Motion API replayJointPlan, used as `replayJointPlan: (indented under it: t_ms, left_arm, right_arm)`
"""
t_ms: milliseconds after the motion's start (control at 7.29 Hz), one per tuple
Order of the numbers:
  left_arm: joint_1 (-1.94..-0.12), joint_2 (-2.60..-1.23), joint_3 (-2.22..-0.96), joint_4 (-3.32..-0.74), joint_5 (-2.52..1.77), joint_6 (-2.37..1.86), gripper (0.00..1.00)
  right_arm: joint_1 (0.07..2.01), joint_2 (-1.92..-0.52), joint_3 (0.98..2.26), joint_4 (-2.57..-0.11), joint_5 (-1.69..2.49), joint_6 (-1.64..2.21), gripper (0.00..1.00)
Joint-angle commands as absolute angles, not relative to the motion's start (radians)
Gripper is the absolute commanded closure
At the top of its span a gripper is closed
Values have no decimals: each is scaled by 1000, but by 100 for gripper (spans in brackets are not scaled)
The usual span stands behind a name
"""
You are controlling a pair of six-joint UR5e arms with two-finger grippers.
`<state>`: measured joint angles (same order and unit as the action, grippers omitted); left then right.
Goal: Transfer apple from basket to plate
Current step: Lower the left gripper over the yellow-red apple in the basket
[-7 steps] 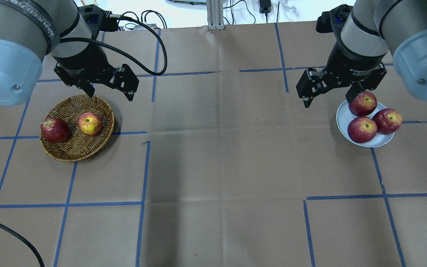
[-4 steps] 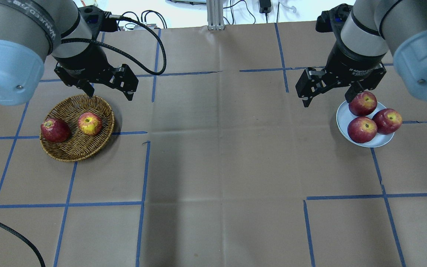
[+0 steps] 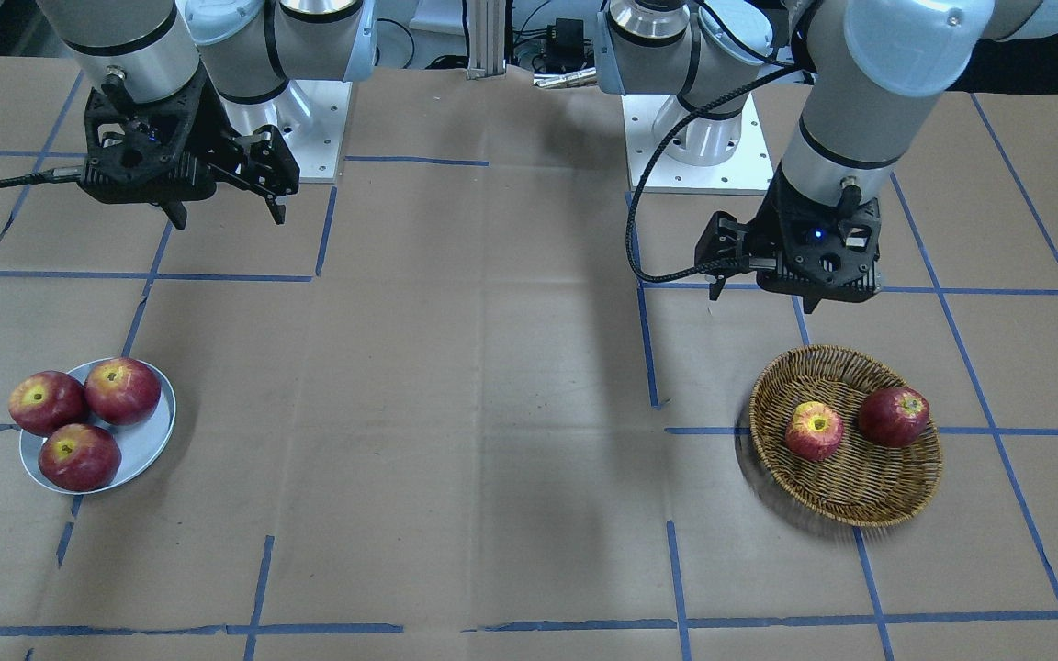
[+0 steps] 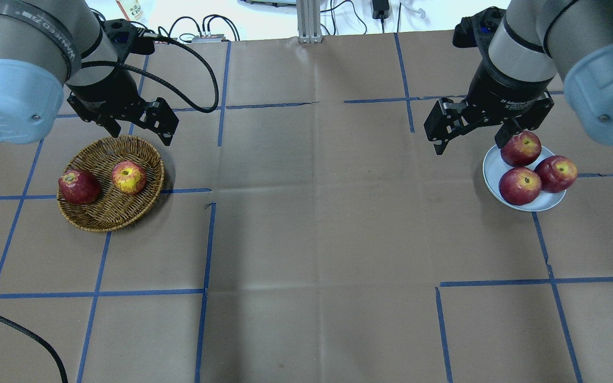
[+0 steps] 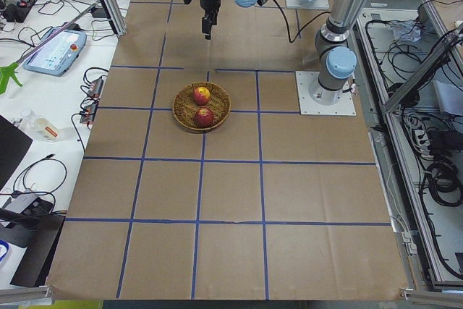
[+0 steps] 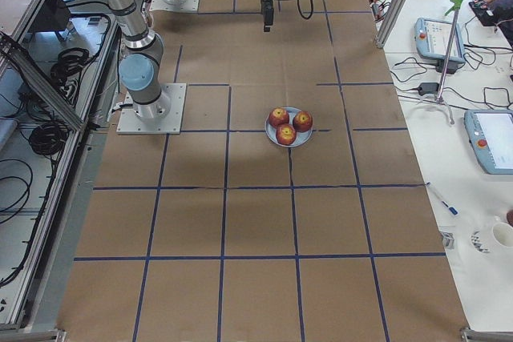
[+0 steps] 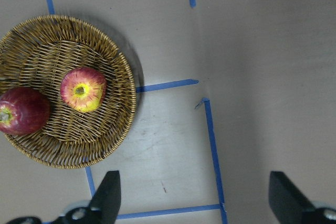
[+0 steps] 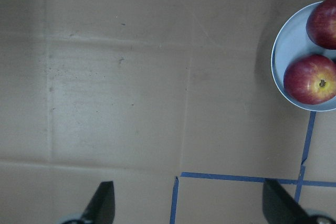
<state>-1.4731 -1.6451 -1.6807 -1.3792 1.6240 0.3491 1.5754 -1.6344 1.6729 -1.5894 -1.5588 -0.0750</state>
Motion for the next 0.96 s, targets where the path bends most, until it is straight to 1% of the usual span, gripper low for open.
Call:
replayJointPlan:
  t_ms: [0,137,549,824]
  left_arm:
    - [-1326,-1658,-1750,-1353,1618,430,5]
    - [-1284,-1667,-1761,-1353,1618,431,4]
    - [-1275,-1742,-1779,-1253,1574,434,4]
    - [-1276,-1825,-1786,-1123,1571,652,5]
  right_arm:
    - [1575,-1640,1675,-1591,-1560,-77,0]
    - [1575,-1640,1675,-1591,-1560,-77,0]
    - [1575,-1640,1675,-1591,-1560,-75,0]
    - [1575,-1640,1675,-1591,-1560,-75,0]
